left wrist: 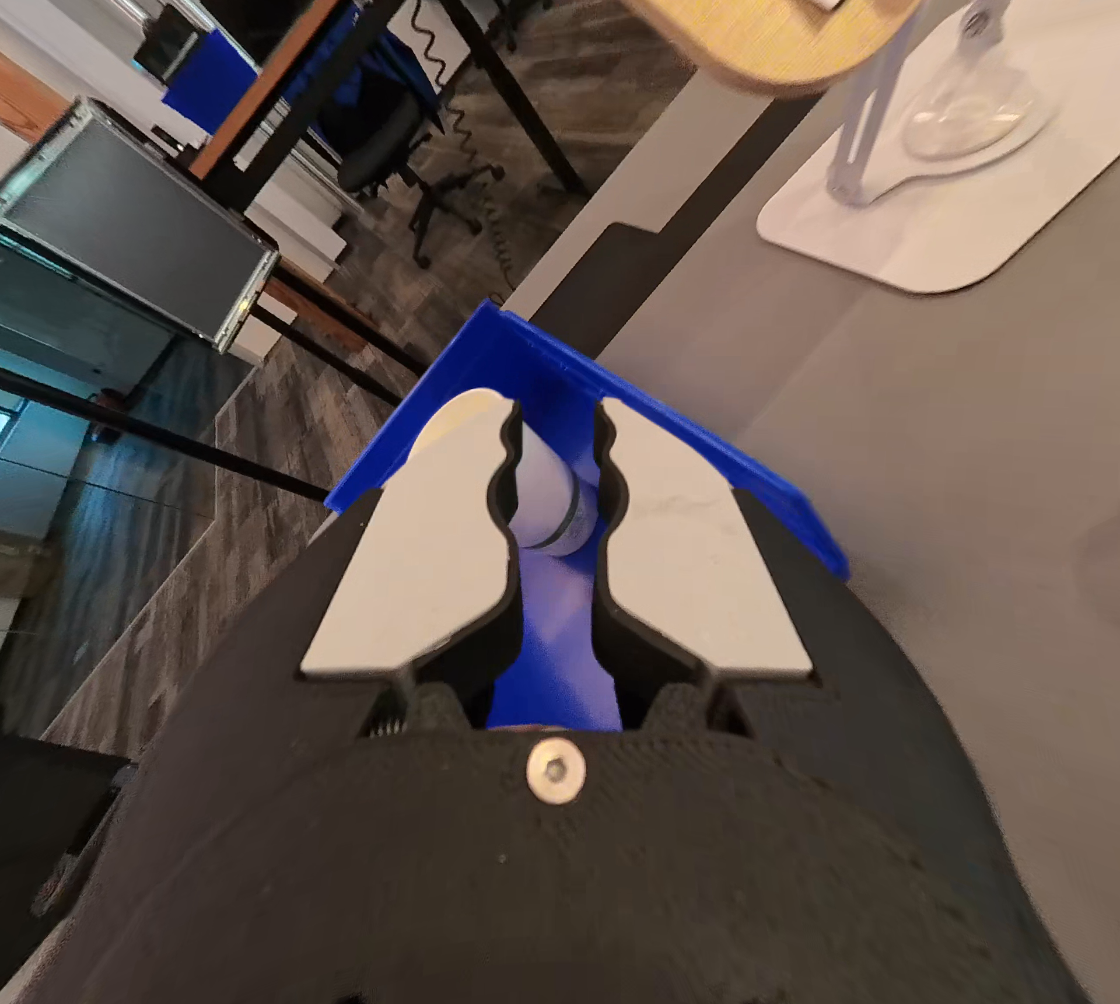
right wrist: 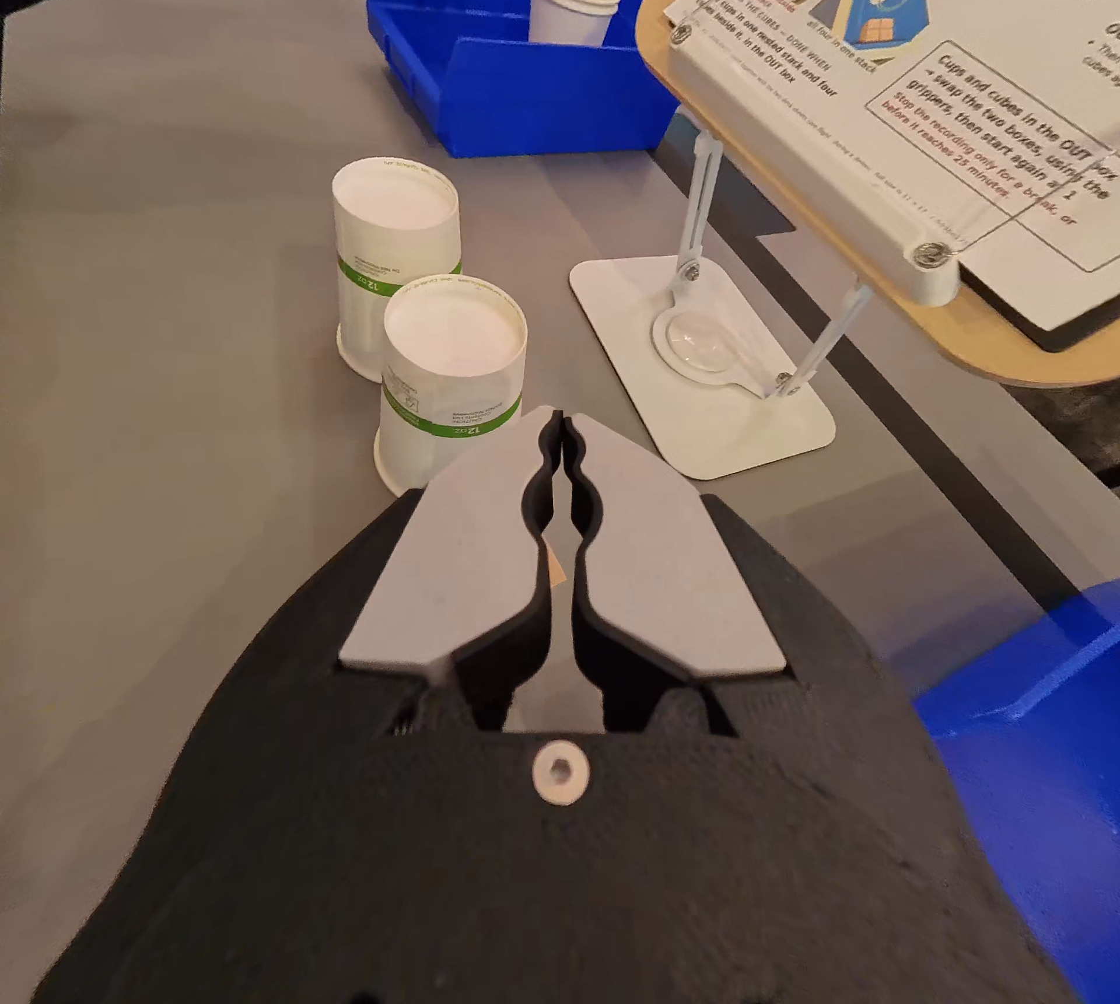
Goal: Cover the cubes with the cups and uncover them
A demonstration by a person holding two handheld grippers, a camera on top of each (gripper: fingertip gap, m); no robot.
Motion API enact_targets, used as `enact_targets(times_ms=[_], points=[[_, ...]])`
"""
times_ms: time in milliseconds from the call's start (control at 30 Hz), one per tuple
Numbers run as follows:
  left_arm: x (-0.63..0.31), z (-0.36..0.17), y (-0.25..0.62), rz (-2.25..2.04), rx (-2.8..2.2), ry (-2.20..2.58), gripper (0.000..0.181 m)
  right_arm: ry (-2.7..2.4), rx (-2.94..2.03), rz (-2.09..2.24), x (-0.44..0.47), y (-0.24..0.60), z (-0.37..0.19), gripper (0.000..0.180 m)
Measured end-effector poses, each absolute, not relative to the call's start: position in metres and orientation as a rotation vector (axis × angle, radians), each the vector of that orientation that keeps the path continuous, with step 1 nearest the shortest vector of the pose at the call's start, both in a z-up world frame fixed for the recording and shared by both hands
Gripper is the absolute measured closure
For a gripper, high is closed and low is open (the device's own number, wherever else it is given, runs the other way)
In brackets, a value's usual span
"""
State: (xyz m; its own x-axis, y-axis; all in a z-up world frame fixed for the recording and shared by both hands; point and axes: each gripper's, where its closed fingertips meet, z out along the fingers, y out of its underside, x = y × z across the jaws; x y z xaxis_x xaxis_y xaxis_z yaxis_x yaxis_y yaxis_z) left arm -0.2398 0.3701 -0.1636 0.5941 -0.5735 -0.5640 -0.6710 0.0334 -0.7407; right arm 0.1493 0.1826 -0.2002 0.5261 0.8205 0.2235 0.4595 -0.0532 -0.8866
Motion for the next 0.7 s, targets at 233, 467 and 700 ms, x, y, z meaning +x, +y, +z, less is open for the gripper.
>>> enact_targets(times_ms=[233,467,700], points=[[-0.261,-0.193,0.417,0.166,-1.749,1.144,0.156,-1.057,-1.698,0.432,0.155,0.189,-0.205,0.18],[-0.271,-0.217,0.439,0.255,-1.805,1.257,0.16,-1.055,-1.707,0.438,0.155,0.192,-0.208,0.18],[-0.273,-0.221,0.451,0.22,-1.825,1.264,0.163,-1.055,-1.708,0.444,0.153,0.193,-0.209,0.18]])
